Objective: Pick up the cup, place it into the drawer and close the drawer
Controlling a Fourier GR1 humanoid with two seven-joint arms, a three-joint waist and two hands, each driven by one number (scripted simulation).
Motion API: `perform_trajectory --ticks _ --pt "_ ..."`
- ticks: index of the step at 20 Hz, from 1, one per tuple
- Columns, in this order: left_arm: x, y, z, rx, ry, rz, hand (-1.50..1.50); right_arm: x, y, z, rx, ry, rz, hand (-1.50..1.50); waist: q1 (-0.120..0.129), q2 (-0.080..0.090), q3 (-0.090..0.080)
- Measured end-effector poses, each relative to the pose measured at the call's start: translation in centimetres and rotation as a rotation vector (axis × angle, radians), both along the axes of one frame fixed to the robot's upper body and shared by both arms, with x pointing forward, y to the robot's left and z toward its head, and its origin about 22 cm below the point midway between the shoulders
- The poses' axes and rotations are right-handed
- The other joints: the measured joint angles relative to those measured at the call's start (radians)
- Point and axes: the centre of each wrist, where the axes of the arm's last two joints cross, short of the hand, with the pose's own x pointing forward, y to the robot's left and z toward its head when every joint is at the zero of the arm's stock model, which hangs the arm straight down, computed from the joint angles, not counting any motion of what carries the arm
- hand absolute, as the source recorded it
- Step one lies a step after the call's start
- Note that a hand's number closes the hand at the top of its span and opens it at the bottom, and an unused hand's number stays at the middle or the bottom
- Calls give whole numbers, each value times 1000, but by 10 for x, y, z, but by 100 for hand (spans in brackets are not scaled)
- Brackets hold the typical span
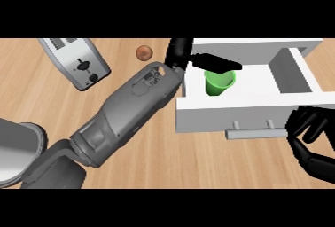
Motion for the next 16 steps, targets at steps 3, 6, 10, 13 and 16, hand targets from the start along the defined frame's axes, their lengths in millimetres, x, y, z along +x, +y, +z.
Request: perform_trajectory --ticks 3,6,10,13,16 --pt "4 7 11 -38 12 8 -150 -5 1 4 -88 11 8 150 17 -3 0" --pt "7 26 12 -72 17 18 -150 -9 1 8 -175 12 -11 150 33 -7 -1" --pt "7 52 15 -92 29 31 -150 -14 10 4 -264 25 -58 150 47 -10 -1" --pt "4 75 11 -109 36 48 -150 -10 22 0 -310 32 -97 150 54 -10 -1" --pt "0 102 7 -129 38 64 -150 -2 27 -8 -359 21 -131 150 60 -10 -1"
